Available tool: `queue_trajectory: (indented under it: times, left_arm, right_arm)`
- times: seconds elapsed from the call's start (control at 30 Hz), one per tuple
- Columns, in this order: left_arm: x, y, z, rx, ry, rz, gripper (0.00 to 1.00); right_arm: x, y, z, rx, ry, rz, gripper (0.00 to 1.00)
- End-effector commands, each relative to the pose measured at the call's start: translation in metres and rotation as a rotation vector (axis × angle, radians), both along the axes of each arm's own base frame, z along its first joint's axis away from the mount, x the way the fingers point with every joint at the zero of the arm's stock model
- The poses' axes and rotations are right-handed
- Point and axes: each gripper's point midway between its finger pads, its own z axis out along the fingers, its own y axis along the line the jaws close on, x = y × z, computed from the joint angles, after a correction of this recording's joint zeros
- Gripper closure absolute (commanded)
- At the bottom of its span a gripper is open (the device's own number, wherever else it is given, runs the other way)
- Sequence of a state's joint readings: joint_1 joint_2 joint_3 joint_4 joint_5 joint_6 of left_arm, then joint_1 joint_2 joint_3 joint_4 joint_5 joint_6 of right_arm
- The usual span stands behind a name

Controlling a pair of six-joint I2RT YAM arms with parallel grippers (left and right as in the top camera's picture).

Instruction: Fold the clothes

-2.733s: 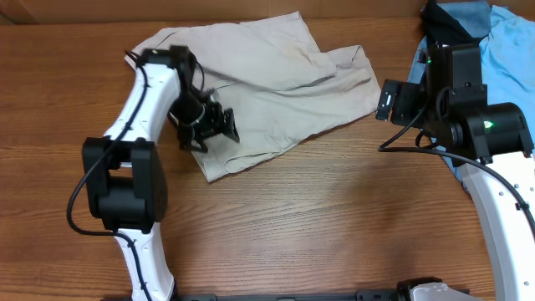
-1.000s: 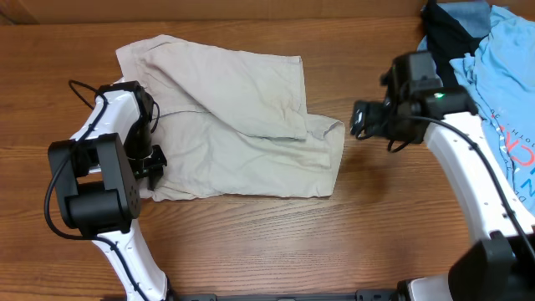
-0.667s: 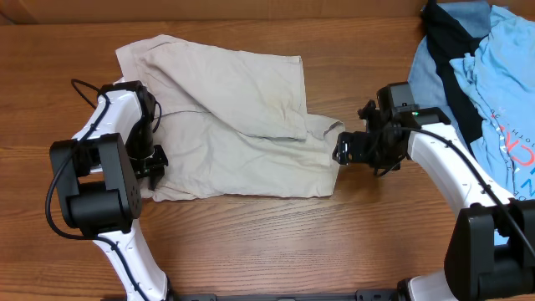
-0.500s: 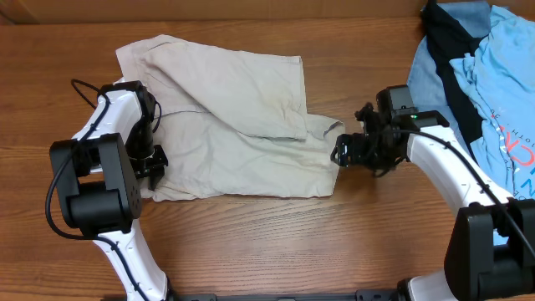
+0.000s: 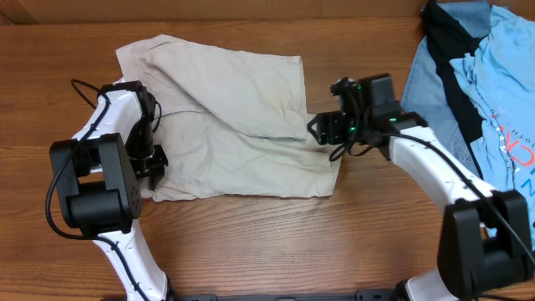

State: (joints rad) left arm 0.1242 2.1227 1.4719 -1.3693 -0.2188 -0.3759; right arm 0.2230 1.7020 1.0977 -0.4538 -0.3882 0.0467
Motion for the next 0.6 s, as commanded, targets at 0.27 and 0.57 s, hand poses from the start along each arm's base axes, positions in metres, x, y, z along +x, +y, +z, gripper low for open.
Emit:
queue_trajectory:
  times: [0.27,0.57]
  left_arm:
    - [0.0,0.001,-0.003,0.024,-0.006,0.005,0.62]
    - [0.002,0.0,-0.004,0.018,-0.014,0.008,0.6]
  right_arm:
    - [0.051,0.023,-0.037,-0.036,-0.07,0.032,0.17]
    - [0.096,0.035,-0.046,-0.059,-0.002,0.032,0.09]
